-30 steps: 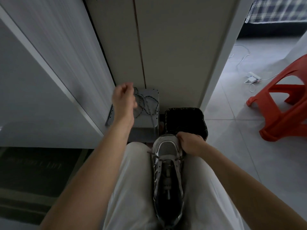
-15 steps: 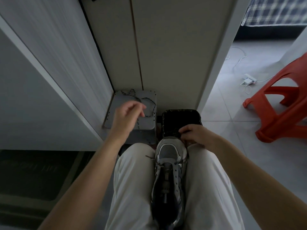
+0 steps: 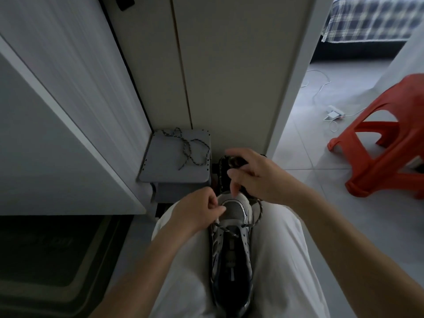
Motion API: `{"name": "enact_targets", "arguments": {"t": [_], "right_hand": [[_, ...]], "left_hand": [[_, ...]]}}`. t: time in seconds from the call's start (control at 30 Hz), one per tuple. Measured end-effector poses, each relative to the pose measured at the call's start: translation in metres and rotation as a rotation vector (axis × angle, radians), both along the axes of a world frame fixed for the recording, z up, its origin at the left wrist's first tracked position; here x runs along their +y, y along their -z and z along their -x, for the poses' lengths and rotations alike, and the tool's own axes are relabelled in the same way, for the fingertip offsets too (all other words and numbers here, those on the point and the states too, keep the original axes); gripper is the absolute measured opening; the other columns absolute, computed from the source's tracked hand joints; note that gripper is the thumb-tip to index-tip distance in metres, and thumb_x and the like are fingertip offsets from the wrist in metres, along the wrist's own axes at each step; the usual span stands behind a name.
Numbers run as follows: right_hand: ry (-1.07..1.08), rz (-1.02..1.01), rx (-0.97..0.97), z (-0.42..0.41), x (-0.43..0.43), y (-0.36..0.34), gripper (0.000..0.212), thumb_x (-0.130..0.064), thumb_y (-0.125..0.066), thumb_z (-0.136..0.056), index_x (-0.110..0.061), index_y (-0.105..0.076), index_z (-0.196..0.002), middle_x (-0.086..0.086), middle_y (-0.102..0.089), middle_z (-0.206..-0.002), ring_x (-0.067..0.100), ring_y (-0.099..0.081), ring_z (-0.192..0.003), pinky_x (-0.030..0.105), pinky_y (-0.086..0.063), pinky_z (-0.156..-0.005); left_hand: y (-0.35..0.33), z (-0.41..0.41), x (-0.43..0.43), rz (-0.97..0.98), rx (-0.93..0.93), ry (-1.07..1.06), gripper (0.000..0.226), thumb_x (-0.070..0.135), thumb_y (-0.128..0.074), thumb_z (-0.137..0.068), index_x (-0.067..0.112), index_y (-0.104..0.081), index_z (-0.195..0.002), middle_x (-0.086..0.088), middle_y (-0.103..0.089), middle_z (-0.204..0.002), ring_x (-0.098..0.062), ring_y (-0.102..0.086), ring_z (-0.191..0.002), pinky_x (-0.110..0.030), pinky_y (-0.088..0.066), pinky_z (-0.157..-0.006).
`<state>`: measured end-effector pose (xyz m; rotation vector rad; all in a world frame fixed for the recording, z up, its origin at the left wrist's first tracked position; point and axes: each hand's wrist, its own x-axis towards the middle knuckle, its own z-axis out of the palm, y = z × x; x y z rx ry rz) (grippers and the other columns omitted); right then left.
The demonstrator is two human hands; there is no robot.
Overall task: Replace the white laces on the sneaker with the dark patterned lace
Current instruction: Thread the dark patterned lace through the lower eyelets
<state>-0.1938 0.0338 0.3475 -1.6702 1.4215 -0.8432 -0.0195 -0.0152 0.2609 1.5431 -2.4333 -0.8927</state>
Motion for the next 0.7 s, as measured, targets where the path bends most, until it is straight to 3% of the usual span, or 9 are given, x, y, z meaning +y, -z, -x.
{"name": "enact_targets", "arguments": {"t": [0.1,0.2,0.27,0.3,0.37,0.43,0.5,0.6,0.7], "right_hand": [[-0.218,-0.162,-0.292,0.001,0.004,-0.009,0.022,-0.025,-0.053,-0.093,-0.005,-0.062,-0.093,-0.002,-0.065,-0.058,0.004,-0.045,-0.041,0.013,-0.036,-0.043],[-0.224,-0.254,0.003,0.007,0.009,0.016,0.017,-0.029,-0.059,-0.090,-0.020,-0.069,-0.081,-0.010,-0.057,-0.057,0.003,-0.045,-0.048,0.016,-0.038,-0.050],[-0.209,-0.244,0.329,0.006,0.011,0.039,0.014,-0.029,-0.059,-0.090,-0.022,-0.070,-0.083,-0.012,-0.058,-0.064,0.003,-0.051,-0.058,0.021,-0.042,-0.061],[-0.215,-0.234,0.352,0.003,0.011,0.046,0.013,-0.024,-0.058,-0.091,-0.021,-0.070,-0.088,-0.012,-0.061,-0.071,0.003,-0.055,-0.065,0.022,-0.044,-0.066],[-0.206,-0.214,0.185,-0.004,0.012,0.049,0.018,-0.013,-0.057,-0.091,-0.026,-0.069,-0.092,-0.016,-0.066,-0.076,0.000,-0.060,-0.071,0.017,-0.046,-0.068],[-0.140,-0.159,0.032,-0.006,0.011,0.048,0.027,-0.006,-0.056,-0.090,-0.031,-0.065,-0.089,-0.021,-0.067,-0.074,-0.005,-0.061,-0.071,0.012,-0.046,-0.067],[-0.007,-0.113,-0.063,-0.002,0.010,0.048,0.020,-0.009,-0.059,-0.089,-0.027,-0.061,-0.097,-0.011,-0.068,-0.076,0.001,-0.062,-0.069,0.013,-0.048,-0.065],[0.145,-0.128,-0.020,0.012,0.011,0.057,0.022,-0.022,-0.065,-0.086,-0.031,-0.051,-0.101,-0.009,-0.060,-0.058,0.005,-0.049,-0.050,0.014,-0.040,-0.051],[0.161,-0.141,0.218,0.021,0.015,0.069,0.019,-0.030,-0.065,-0.086,-0.035,-0.053,-0.072,-0.014,-0.055,-0.050,0.000,-0.047,-0.045,0.011,-0.035,-0.048]], "left_hand": [[-0.003,-0.012,-0.005,0.030,-0.016,-0.149,0.026,0.048,-0.061,-0.080,0.029,-0.050,-0.094,0.008,-0.059,-0.095,-0.012,-0.059,-0.084,-0.029,-0.043,-0.068],[-0.010,-0.037,-0.013,0.060,-0.091,-0.292,0.055,0.046,-0.057,-0.087,0.021,-0.039,-0.133,-0.008,-0.043,-0.131,-0.029,-0.055,-0.109,-0.037,-0.043,-0.084],[-0.014,-0.041,-0.010,0.130,-0.312,-0.129,0.067,0.053,-0.057,-0.084,0.031,-0.030,-0.141,-0.007,-0.031,-0.144,-0.029,-0.044,-0.124,-0.043,-0.040,-0.097],[-0.014,-0.037,-0.006,0.176,-0.353,-0.010,0.072,0.056,-0.059,-0.081,0.037,-0.027,-0.142,-0.002,-0.025,-0.149,-0.028,-0.036,-0.131,-0.049,-0.034,-0.104],[-0.016,-0.016,0.005,0.153,-0.167,0.203,0.076,0.056,-0.067,-0.074,0.042,-0.030,-0.140,0.006,-0.026,-0.151,-0.021,-0.026,-0.139,-0.058,-0.021,-0.110],[-0.017,0.006,0.016,-0.067,0.212,0.271,0.062,0.046,-0.071,-0.074,0.042,-0.041,-0.129,0.012,-0.047,-0.139,-0.009,-0.038,-0.133,-0.052,-0.017,-0.114],[-0.016,0.010,0.018,-0.229,0.435,0.185,0.041,0.039,-0.073,-0.076,0.043,-0.049,-0.109,0.014,-0.064,-0.113,-0.001,-0.058,-0.108,-0.039,-0.040,-0.104],[-0.015,-0.005,0.006,-0.047,0.334,0.130,0.012,0.040,-0.063,-0.086,0.030,-0.057,-0.086,0.008,-0.066,-0.083,-0.006,-0.063,-0.080,-0.035,-0.052,-0.074],[-0.019,-0.030,-0.010,0.216,0.106,0.054,0.033,0.043,-0.051,-0.092,0.017,-0.063,-0.075,0.003,-0.058,-0.062,-0.016,-0.058,-0.064,-0.033,-0.042,-0.059]]}}
